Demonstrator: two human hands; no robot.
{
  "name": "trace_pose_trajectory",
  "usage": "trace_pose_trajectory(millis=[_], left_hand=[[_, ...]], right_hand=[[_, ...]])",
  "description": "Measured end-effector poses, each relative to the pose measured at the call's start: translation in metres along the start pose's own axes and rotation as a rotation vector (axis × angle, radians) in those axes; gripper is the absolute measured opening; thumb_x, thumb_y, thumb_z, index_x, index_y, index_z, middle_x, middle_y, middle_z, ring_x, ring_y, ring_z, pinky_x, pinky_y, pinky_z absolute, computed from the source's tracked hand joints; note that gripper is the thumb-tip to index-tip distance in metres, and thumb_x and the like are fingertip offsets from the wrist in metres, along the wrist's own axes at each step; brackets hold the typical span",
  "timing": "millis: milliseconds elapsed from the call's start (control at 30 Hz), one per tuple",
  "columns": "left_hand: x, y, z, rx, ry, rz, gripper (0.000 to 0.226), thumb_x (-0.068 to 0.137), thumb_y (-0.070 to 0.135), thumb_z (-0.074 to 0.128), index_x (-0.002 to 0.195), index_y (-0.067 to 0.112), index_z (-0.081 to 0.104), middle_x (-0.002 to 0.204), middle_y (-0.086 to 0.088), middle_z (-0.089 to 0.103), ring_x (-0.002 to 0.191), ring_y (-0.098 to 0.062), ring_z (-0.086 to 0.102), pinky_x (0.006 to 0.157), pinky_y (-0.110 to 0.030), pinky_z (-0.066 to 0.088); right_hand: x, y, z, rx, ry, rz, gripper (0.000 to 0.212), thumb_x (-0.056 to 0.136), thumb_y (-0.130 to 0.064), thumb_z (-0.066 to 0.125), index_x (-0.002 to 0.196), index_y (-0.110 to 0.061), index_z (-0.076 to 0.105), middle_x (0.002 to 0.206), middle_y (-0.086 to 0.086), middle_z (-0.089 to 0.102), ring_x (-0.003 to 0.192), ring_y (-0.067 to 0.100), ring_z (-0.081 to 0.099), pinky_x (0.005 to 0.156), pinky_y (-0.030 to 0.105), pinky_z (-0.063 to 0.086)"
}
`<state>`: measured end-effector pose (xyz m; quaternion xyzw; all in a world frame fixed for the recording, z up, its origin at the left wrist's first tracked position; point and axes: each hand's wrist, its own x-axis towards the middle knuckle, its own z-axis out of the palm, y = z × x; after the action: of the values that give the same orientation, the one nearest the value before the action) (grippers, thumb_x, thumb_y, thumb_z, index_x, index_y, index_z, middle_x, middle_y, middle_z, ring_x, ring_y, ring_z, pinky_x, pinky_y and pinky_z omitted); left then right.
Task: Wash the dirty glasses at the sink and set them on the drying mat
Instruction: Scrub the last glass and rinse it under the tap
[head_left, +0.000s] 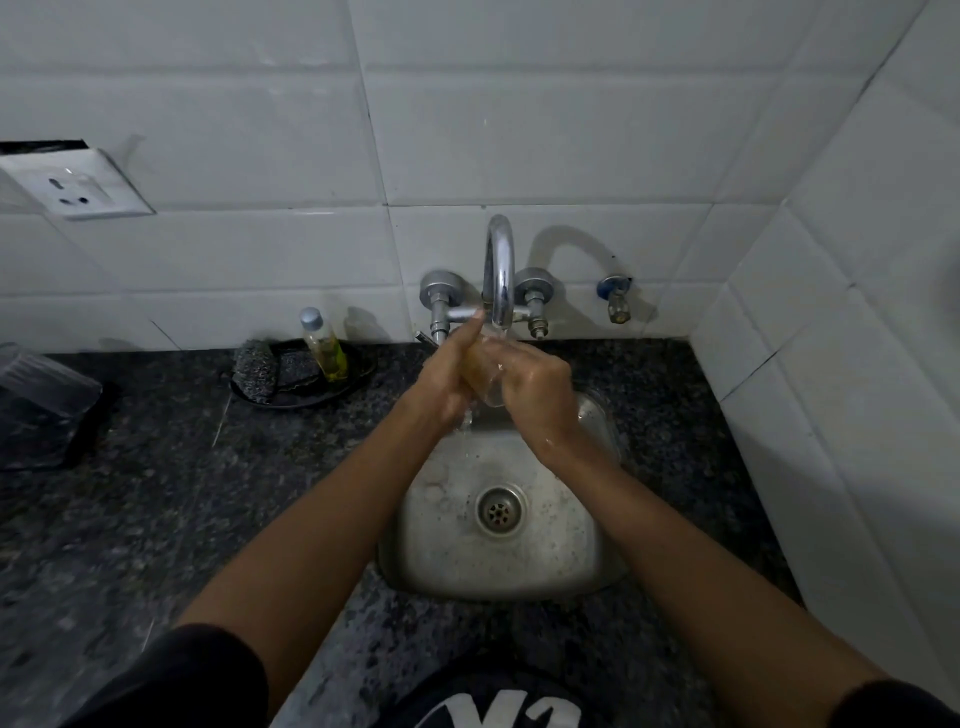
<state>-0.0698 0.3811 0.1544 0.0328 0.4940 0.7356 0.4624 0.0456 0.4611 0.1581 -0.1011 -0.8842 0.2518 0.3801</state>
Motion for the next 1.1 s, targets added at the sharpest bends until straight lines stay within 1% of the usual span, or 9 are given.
trace_pose_trajectory(millis=[100,167,267,433,600,700,767,933,1100], left_hand=[[-0.005,-0.004,0.001,-0.074,-0.028,0.026,0.051,0.111,0.051,0.041,0.111,0.010,0.072,0.106,-0.011,0.074,0.103,-0.026,0.069,0.096,-0.042,0.053],[-0.008,-0.004,0.006,-0.065,-0.042,-0.036,0.057,0.112,0.051,0.034,0.101,0.010,0.072,0.096,-0.010,0.074,0.094,-0.024,0.070,0.088,-0.040,0.056],[-0.005,0.000,0.008,0.054,-0.030,-0.091,0.043,0.110,0.044,0.048,0.086,0.014,0.069,0.078,-0.003,0.068,0.072,-0.017,0.068,0.064,-0.030,0.057],[-0.005,-0.004,0.002,-0.050,-0.014,-0.029,0.031,0.108,0.030,0.046,0.099,0.011,0.070,0.091,-0.006,0.072,0.082,-0.019,0.069,0.076,-0.036,0.055],[-0.001,-0.010,0.005,0.007,0.038,-0.094,0.042,0.106,0.046,0.054,0.080,0.016,0.068,0.076,-0.002,0.063,0.070,-0.017,0.064,0.061,-0.031,0.055],[0.006,-0.013,-0.003,-0.015,0.057,-0.043,0.031,0.100,0.043,0.067,0.096,0.012,0.073,0.093,-0.008,0.068,0.082,-0.021,0.070,0.070,-0.036,0.058],[0.003,-0.016,-0.004,-0.072,0.023,-0.008,0.028,0.105,0.034,0.057,0.102,0.010,0.071,0.094,-0.008,0.070,0.084,-0.021,0.069,0.076,-0.037,0.057],[0.001,-0.019,-0.004,-0.165,0.010,-0.028,0.025,0.098,0.030,0.053,0.085,0.013,0.066,0.086,-0.007,0.063,0.080,-0.021,0.061,0.077,-0.038,0.050],[0.003,-0.017,-0.005,-0.239,-0.022,0.003,0.034,0.097,0.028,0.051,0.070,0.014,0.065,0.081,-0.007,0.061,0.075,-0.021,0.062,0.078,-0.039,0.051]], right_hand=[[0.005,0.000,0.004,0.107,0.067,0.255,0.014,0.095,-0.001,0.068,0.093,-0.007,0.080,0.074,-0.005,0.072,0.064,0.003,0.065,0.061,0.027,0.057],[0.006,0.000,0.002,0.101,0.051,0.204,0.017,0.094,0.002,0.068,0.103,-0.005,0.081,0.091,0.005,0.079,0.081,0.010,0.074,0.077,0.028,0.063],[0.001,0.007,0.002,-0.010,-0.043,-0.059,0.029,0.090,0.005,0.075,0.118,0.001,0.076,0.118,0.017,0.077,0.109,0.024,0.075,0.099,0.031,0.058],[0.003,0.002,0.001,0.093,0.043,0.200,0.024,0.095,-0.002,0.069,0.116,-0.008,0.079,0.106,0.007,0.080,0.093,0.014,0.076,0.084,0.029,0.062],[0.000,0.005,-0.001,-0.060,-0.113,-0.134,0.031,0.087,0.005,0.077,0.117,0.001,0.076,0.116,0.018,0.077,0.108,0.027,0.075,0.098,0.034,0.060],[0.000,0.004,0.000,0.011,-0.063,0.058,0.015,0.094,-0.005,0.072,0.108,-0.004,0.079,0.104,0.011,0.079,0.095,0.022,0.077,0.087,0.031,0.062],[0.003,0.005,0.001,0.027,-0.029,0.178,0.012,0.097,-0.007,0.067,0.098,-0.007,0.080,0.088,0.007,0.078,0.078,0.020,0.073,0.074,0.038,0.062],[0.004,0.006,-0.004,-0.101,-0.179,0.125,0.020,0.101,-0.016,0.066,0.113,-0.007,0.079,0.098,0.013,0.078,0.084,0.030,0.076,0.074,0.041,0.063],[0.004,0.007,-0.001,-0.071,-0.184,0.330,0.022,0.103,-0.023,0.065,0.094,-0.008,0.078,0.077,0.008,0.075,0.066,0.022,0.070,0.062,0.036,0.057]])
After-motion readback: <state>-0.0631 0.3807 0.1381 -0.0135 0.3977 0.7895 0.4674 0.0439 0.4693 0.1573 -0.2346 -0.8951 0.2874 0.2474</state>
